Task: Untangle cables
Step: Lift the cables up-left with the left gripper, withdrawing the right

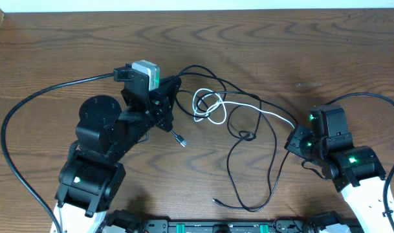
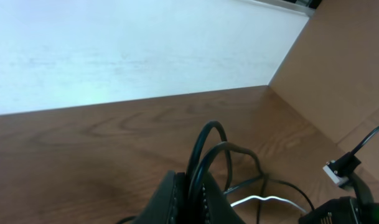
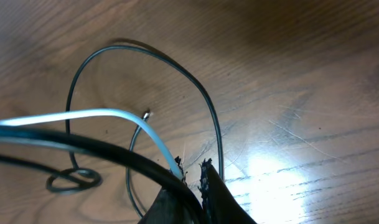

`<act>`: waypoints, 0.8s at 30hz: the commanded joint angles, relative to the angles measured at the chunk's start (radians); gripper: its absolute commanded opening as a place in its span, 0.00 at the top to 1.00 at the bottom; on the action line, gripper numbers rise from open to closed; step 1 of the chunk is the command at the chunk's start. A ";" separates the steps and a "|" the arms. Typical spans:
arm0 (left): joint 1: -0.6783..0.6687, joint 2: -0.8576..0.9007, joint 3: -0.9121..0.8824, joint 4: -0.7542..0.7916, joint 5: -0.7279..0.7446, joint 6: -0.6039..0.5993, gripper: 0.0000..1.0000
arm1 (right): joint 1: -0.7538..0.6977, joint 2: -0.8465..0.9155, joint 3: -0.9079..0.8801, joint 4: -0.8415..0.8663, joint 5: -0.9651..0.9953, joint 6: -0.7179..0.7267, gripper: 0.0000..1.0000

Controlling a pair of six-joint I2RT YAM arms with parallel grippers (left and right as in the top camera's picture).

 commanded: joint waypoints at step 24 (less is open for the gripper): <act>0.008 0.003 0.012 -0.005 0.104 -0.023 0.92 | -0.006 -0.138 0.060 -0.090 0.281 -0.068 0.99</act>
